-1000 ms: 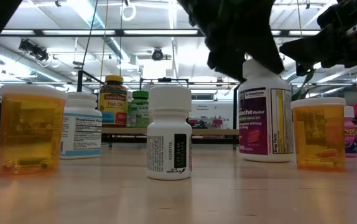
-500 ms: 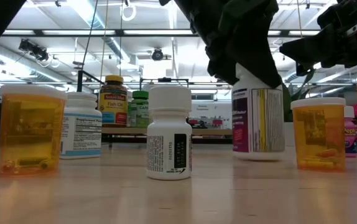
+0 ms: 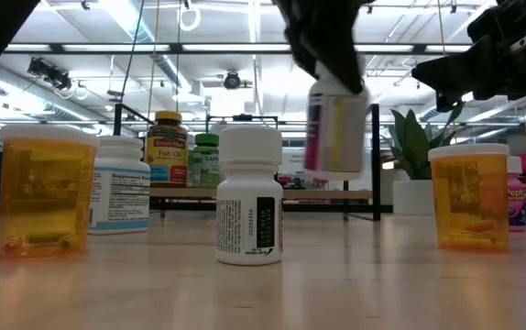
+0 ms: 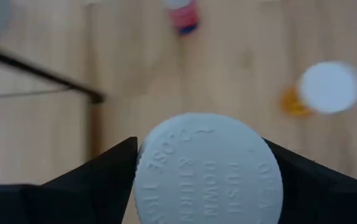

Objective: Pick and place medicine bottles onto shelf by color
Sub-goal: Put the red pill bottle on the shelf

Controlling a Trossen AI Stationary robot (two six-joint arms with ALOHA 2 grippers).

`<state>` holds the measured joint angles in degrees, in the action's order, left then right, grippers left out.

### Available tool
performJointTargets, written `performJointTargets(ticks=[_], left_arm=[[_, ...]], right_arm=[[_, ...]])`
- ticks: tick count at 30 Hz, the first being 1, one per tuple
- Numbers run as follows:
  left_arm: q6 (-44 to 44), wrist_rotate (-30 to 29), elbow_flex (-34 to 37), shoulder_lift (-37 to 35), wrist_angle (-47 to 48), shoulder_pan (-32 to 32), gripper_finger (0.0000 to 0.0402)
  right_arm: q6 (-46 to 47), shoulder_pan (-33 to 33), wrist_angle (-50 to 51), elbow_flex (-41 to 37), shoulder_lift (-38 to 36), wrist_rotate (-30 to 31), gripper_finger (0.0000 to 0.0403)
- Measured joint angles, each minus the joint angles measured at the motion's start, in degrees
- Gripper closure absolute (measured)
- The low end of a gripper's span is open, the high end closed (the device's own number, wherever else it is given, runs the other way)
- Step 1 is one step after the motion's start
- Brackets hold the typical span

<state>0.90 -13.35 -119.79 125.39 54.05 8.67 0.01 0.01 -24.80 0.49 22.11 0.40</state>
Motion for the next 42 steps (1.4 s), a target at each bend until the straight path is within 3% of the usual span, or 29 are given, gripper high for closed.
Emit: performJointTargets(ticks=[13, 28, 32, 42], left_arm=[[3.87, -2.05, 0.20, -1.55, 3.88, -8.71, 0.0108], [-1.76, -3.87, 0.20, -1.65, 5.19, -22.83, 0.0112], [-2.44, -6.76, 0.20, -1.65, 6.17, -25.40, 0.0112], [-5.99, -7.14, 0.21, -1.62, 6.39, -29.86, 0.0112]], right_arm=[[0.00, 0.02, -0.02, 0.00, 0.00, 0.01, 0.0341], [0.00, 0.01, 0.00, 0.00, 0.00, 0.01, 0.0341], [0.00, 0.01, 0.01, 0.00, 0.02, 0.02, 0.0341], [0.00, 0.02, 0.00, 0.00, 0.00, 0.00, 0.0341]])
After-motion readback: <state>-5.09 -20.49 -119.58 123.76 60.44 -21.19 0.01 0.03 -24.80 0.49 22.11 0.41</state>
